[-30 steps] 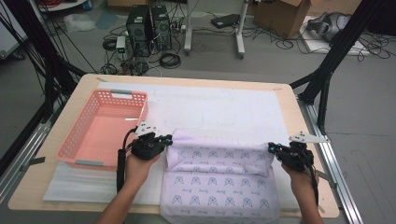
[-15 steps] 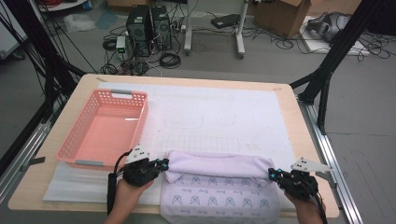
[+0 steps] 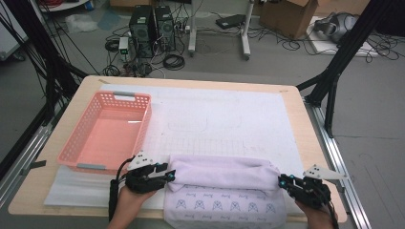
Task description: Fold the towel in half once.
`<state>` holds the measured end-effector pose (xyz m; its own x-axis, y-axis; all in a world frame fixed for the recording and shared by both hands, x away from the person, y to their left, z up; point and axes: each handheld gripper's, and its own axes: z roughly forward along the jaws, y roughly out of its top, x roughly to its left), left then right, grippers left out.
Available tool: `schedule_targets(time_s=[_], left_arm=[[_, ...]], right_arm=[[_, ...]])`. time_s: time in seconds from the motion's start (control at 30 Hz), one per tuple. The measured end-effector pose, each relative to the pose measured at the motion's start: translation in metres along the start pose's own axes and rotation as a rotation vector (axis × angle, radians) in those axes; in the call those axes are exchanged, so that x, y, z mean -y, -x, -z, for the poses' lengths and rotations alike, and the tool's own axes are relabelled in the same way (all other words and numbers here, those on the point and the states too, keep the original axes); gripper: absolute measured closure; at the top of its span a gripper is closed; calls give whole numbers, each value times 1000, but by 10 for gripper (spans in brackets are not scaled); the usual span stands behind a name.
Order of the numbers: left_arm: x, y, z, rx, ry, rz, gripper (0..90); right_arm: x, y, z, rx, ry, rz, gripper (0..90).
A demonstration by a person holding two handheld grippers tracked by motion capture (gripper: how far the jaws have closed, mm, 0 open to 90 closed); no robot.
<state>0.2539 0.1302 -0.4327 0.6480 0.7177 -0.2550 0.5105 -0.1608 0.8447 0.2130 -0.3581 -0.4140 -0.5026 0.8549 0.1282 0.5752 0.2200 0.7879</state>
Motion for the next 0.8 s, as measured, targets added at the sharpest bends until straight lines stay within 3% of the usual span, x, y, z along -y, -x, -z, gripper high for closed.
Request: schedule_targets(time_s=[0.1,0.17,0.23,0.4,0.43,0.53,0.6,0.7,0.8], left_arm=[[-10,-5,-7,-14,15,-18,501],[-16,-11,-16,-34,11,-28,510],[-20,-17,-23,-47,-2,-20,534],[-23,-26,-36,-61,-30,-14,572],[-23,-27,-38,-68,-37,-13,575],[-22,-29,-43,-89,-71,-14,564],[-20,-30,-47,-95,-100,-19,540],[-17,-30,-52,-96,-129,-11,526],[-16,-28,-52,-112,-122,-31,548]], right_arm=[[-13,13,-7,72,36,4,786],[-19,23,-18,108,-2,27,858],[-21,30,-30,95,-42,31,881],[-19,33,-50,-25,-97,48,871],[-19,31,-51,-61,-97,44,841],[-20,26,-57,-113,-92,61,721],[-22,21,-63,-117,-113,75,686],[-21,14,-70,-66,-133,133,694],[-18,13,-69,-17,-119,176,848]])
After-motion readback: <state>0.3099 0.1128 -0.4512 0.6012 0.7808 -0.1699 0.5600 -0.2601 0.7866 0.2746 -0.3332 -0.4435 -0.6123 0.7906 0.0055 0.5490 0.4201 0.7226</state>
